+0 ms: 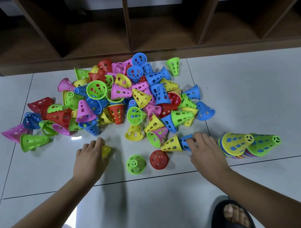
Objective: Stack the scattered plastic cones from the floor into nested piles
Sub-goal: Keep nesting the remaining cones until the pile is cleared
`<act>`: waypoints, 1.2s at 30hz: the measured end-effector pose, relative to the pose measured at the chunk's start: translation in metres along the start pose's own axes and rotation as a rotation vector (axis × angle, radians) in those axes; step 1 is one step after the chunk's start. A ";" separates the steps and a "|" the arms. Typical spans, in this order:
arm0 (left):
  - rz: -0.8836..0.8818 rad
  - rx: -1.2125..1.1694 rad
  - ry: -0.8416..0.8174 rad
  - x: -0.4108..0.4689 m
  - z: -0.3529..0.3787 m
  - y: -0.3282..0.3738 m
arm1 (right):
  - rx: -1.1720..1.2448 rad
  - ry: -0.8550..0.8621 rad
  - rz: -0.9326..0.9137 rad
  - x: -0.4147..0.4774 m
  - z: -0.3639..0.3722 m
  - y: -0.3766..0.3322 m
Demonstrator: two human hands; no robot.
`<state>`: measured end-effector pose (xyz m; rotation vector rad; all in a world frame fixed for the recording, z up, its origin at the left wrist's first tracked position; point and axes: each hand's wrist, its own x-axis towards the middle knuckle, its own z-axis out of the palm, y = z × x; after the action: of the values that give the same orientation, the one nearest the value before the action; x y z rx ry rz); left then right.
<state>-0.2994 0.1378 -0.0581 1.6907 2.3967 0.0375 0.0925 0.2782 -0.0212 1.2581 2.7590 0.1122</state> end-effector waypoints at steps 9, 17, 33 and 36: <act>-0.033 -0.156 0.083 -0.014 -0.034 0.003 | -0.030 -0.165 -0.040 0.015 0.013 0.011; -0.045 -0.709 0.107 -0.032 -0.078 0.061 | 0.078 -0.210 0.046 -0.004 -0.008 -0.002; 0.165 -0.649 -0.126 -0.045 -0.034 0.081 | 0.983 -0.079 0.212 -0.008 -0.051 -0.058; 0.195 -0.606 -0.152 -0.042 -0.021 0.079 | 1.029 -0.143 0.181 0.000 -0.050 -0.069</act>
<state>-0.2161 0.1273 -0.0199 1.5459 1.8397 0.5785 0.0340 0.2320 0.0210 1.5605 2.5601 -1.4680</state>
